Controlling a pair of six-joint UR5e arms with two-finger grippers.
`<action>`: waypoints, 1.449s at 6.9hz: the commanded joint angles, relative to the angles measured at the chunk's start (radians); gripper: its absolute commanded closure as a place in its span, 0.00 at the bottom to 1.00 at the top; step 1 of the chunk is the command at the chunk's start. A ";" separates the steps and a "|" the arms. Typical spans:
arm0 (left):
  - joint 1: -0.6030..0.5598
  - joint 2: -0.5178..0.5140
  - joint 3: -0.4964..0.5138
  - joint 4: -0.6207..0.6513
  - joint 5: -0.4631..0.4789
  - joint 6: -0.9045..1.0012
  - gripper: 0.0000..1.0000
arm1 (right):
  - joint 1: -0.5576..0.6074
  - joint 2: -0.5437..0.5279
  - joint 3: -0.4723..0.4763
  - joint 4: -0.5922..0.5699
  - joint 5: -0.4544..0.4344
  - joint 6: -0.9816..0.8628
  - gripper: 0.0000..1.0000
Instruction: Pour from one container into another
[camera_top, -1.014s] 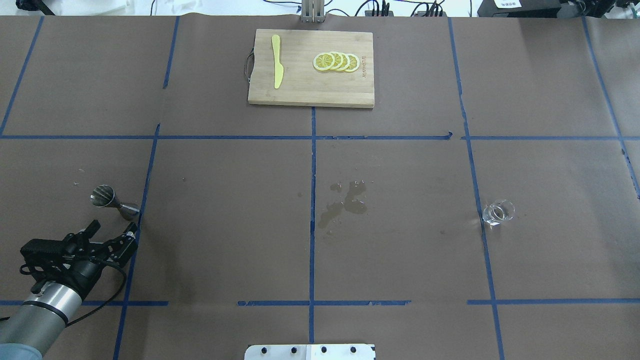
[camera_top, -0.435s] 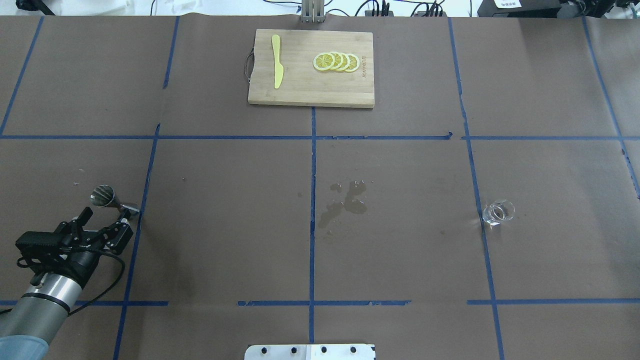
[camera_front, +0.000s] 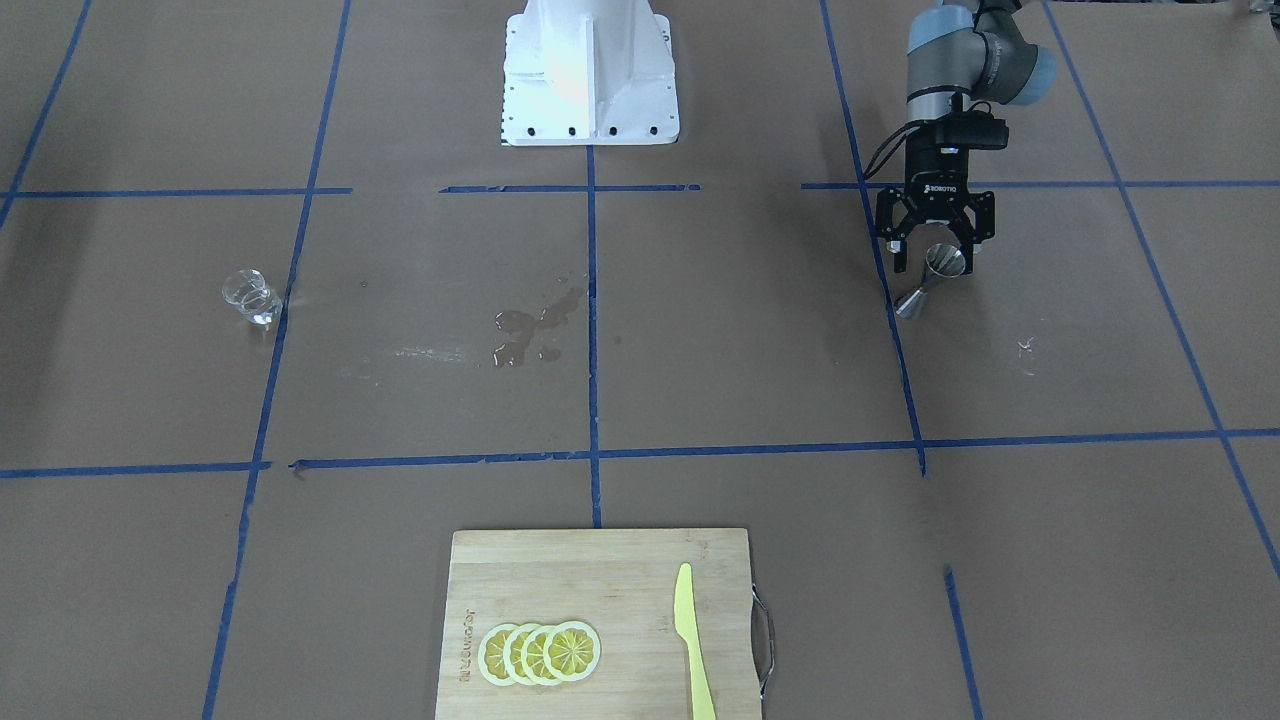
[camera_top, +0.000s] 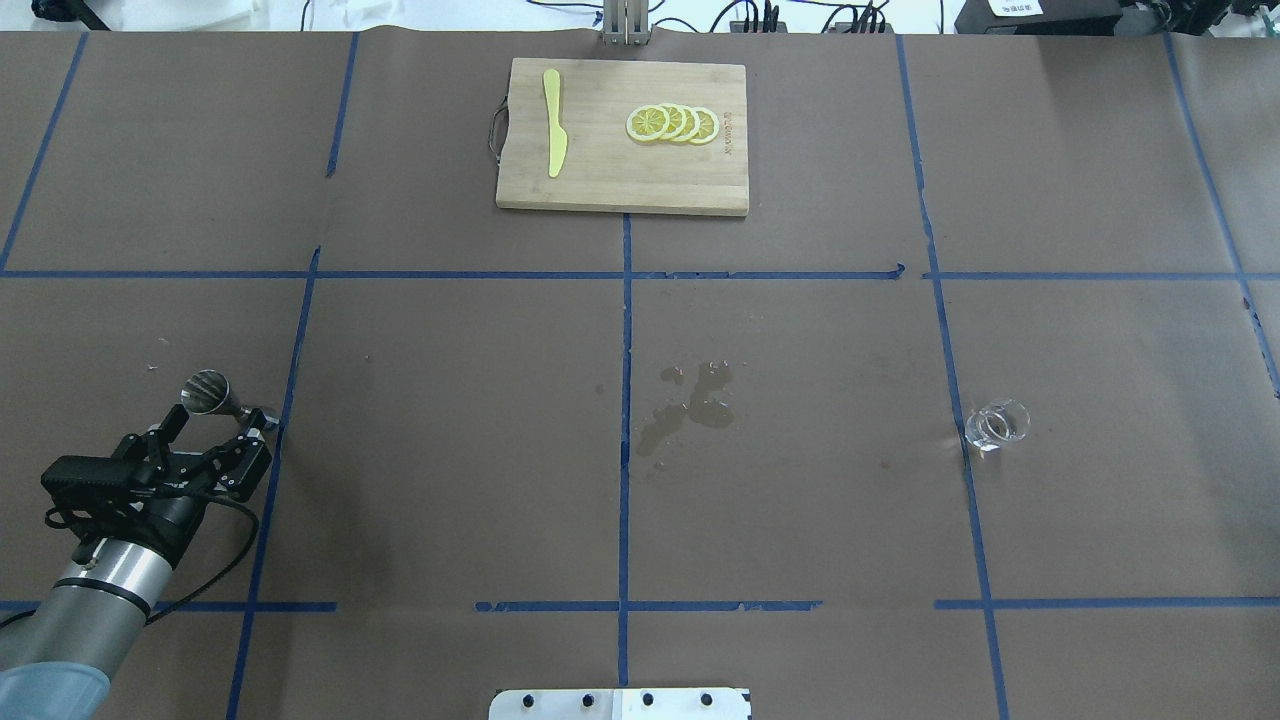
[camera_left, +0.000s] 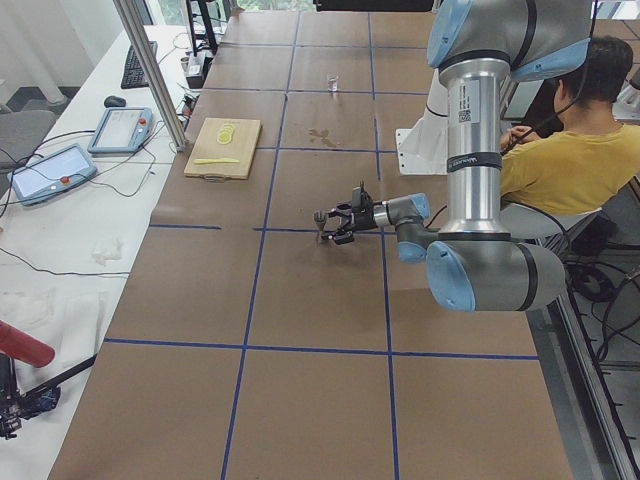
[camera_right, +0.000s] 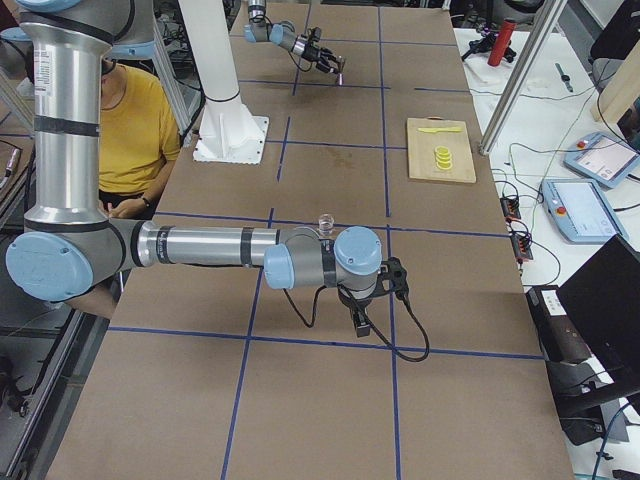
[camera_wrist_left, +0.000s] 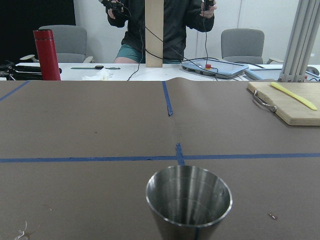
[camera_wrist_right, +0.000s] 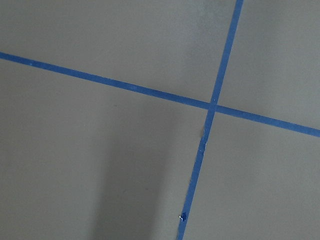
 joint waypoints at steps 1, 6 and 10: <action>-0.017 -0.052 0.045 0.000 0.000 0.014 0.10 | 0.000 0.001 -0.001 -0.001 0.000 0.000 0.00; -0.044 -0.053 0.062 -0.011 -0.003 0.016 0.15 | 0.000 0.001 -0.001 -0.001 0.000 0.000 0.00; -0.044 -0.055 0.068 -0.014 -0.011 0.014 0.28 | 0.000 0.003 -0.001 0.000 0.000 0.000 0.00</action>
